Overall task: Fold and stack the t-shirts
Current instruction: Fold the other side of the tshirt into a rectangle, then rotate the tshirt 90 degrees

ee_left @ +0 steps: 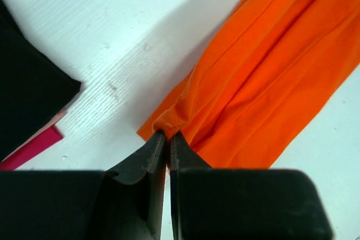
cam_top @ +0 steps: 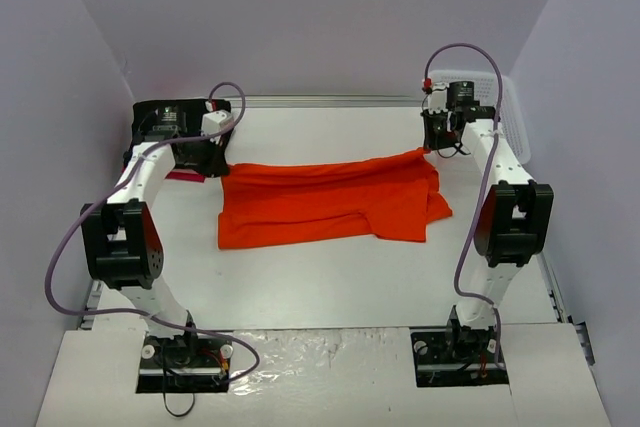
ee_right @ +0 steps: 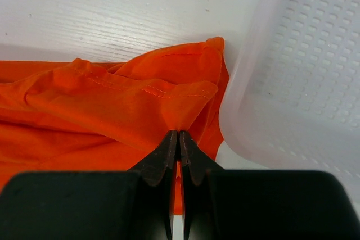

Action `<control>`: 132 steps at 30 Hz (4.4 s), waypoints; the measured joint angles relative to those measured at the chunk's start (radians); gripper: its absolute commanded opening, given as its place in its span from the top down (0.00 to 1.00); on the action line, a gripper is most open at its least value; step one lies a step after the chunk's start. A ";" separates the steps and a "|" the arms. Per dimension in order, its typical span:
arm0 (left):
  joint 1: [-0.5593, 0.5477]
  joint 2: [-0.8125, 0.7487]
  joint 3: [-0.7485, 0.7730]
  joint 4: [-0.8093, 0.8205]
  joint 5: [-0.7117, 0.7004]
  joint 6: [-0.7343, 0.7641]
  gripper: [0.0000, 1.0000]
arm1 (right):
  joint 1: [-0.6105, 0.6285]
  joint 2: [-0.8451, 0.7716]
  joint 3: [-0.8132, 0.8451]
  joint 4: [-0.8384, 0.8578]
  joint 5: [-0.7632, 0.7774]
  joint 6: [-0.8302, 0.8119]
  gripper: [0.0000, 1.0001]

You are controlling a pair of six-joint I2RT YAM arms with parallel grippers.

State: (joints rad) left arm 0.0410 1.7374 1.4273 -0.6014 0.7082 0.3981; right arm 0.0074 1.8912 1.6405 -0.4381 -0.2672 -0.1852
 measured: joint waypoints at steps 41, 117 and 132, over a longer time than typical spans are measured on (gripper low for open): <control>0.057 0.023 -0.138 -0.333 0.201 0.516 0.97 | -0.034 -0.103 -0.251 -0.099 -0.014 -0.138 1.00; 0.085 -0.552 -0.354 -0.227 -0.102 0.262 0.91 | 0.383 0.826 0.940 -0.130 0.179 -0.221 0.37; 0.092 -0.650 -0.362 -0.202 -0.132 0.198 0.89 | 0.452 0.410 0.401 -0.056 0.342 -0.222 0.35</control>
State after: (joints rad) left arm 0.1333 1.0870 1.0657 -0.8036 0.5762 0.5957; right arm 0.4595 2.3009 2.0411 -0.4938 0.0750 -0.4072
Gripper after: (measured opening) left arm 0.101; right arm 0.642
